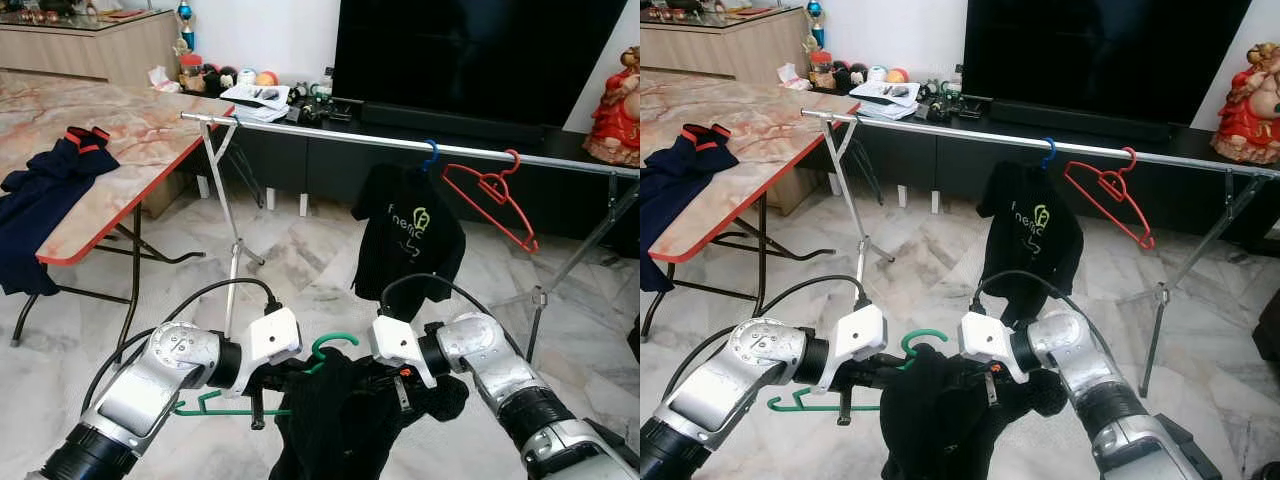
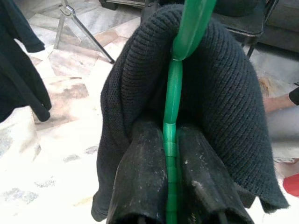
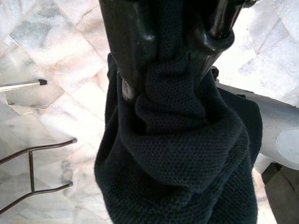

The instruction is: Hang hanger

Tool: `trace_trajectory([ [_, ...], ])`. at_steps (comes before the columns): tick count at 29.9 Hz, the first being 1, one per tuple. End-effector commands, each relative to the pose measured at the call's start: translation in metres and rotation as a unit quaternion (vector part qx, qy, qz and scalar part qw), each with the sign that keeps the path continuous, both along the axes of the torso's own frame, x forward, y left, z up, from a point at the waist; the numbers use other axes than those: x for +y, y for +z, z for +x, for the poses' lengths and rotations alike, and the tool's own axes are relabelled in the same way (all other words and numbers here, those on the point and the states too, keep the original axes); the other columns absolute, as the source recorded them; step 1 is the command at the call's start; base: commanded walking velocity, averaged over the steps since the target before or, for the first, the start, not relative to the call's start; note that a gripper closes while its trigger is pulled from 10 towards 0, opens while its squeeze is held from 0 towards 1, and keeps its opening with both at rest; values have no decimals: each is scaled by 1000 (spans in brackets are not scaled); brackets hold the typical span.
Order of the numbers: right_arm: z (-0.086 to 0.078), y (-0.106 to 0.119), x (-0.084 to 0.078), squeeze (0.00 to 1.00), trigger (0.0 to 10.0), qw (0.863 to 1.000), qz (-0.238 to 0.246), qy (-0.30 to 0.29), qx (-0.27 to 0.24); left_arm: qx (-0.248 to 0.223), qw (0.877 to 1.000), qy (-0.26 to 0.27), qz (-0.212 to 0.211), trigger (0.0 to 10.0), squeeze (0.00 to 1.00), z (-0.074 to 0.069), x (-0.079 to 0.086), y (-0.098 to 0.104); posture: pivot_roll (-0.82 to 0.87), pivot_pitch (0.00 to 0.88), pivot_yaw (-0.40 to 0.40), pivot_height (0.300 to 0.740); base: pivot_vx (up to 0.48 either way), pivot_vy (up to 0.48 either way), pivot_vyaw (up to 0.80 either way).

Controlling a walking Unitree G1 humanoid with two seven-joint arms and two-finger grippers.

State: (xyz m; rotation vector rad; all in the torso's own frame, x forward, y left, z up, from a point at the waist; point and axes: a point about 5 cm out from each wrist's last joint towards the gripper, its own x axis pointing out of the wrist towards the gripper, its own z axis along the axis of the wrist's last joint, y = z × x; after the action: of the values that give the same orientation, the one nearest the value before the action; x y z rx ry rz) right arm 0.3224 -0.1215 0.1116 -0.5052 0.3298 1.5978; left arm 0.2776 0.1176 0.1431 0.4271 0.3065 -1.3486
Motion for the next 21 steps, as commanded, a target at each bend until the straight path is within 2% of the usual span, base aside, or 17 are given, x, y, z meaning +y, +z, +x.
trace_trajectory([
  [1,-6,-4,7,0,0,1000,1,29,8,-51,998,-5,-28,10000,0,7,-7,22,137,0,-68,740,0,0,0],
  [16,-5,-6,2,0,0,1000,-7,13,5,-51,999,4,-12,10000,0,8,-4,18,136,0,-67,740,0,0,0],
  [17,-5,-8,0,0,0,1000,-16,8,2,-50,999,10,-14,10000,855,9,-3,17,136,0,-67,740,0,0,0],
  [19,-5,-9,0,0,0,1000,-21,6,0,-49,999,12,-15,10000,855,10,-3,17,136,0,-67,740,0,0,0],
  [20,-5,-12,-3,0,0,999,-33,2,-3,-47,999,13,-14,10000,1000,10,-2,17,136,0,-67,740,0,0,0],
  [21,-5,-13,-5,0,0,999,-38,0,-4,-48,999,14,-13,10000,1000,10,-2,17,136,0,-67,740,0,0,0],
])
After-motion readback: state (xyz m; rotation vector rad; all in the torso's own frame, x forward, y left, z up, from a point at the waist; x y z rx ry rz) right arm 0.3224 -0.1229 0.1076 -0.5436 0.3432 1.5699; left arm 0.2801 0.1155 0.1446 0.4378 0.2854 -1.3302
